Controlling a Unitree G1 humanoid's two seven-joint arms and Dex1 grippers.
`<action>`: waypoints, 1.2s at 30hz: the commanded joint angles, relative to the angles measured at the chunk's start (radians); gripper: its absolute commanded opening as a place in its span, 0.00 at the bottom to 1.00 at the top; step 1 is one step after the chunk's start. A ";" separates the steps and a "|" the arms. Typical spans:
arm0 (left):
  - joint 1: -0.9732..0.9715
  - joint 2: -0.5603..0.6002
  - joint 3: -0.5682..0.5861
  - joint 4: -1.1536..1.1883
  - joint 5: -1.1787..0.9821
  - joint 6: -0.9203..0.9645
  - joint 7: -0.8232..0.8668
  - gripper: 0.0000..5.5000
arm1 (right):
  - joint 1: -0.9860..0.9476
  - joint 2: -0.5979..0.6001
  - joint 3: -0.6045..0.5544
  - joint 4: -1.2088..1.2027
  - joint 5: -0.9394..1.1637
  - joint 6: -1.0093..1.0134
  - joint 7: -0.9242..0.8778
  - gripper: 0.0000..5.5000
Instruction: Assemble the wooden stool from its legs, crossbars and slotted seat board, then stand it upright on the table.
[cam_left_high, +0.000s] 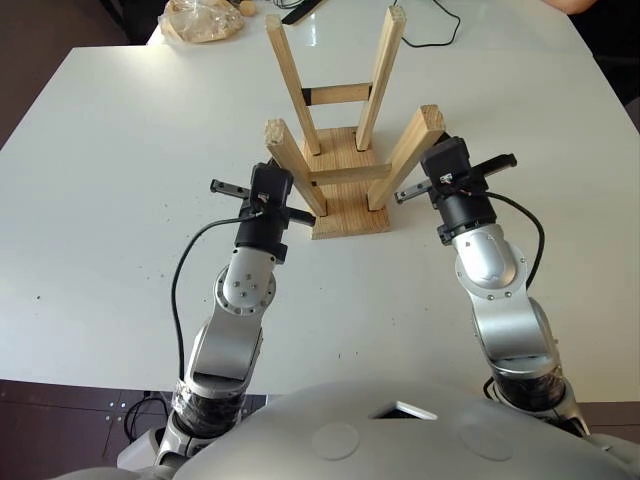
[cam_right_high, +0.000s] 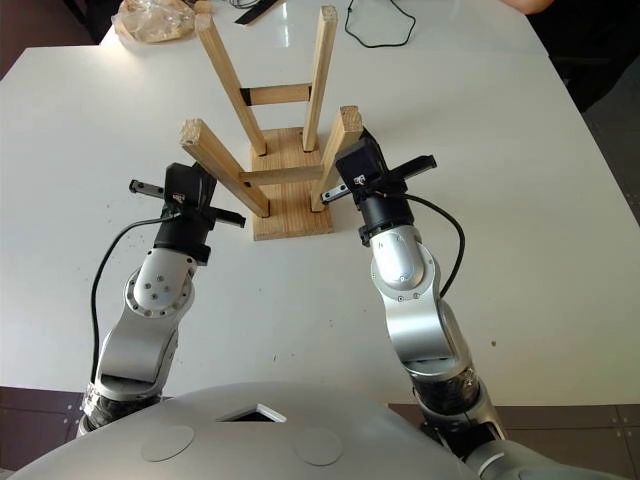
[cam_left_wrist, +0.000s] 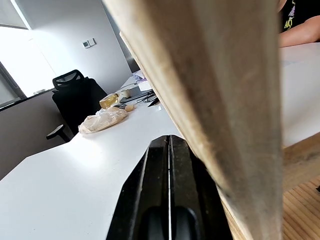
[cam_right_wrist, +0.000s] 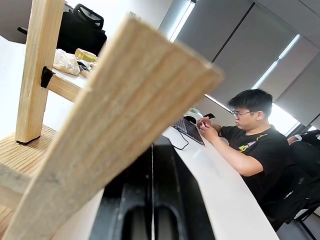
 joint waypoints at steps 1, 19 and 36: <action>-0.024 -0.019 -0.104 -0.001 -0.045 -0.002 -0.101 0.00 | -0.013 0.010 0.142 -0.011 0.077 -0.029 0.146 0.00; -0.746 -0.048 0.868 0.170 -1.388 0.627 0.000 0.00 | -0.555 -0.032 -0.739 0.148 1.200 0.337 0.443 0.00; -0.746 0.264 0.644 0.211 -1.783 0.524 0.090 0.00 | -0.637 -0.074 -0.616 0.186 1.322 0.261 0.390 0.00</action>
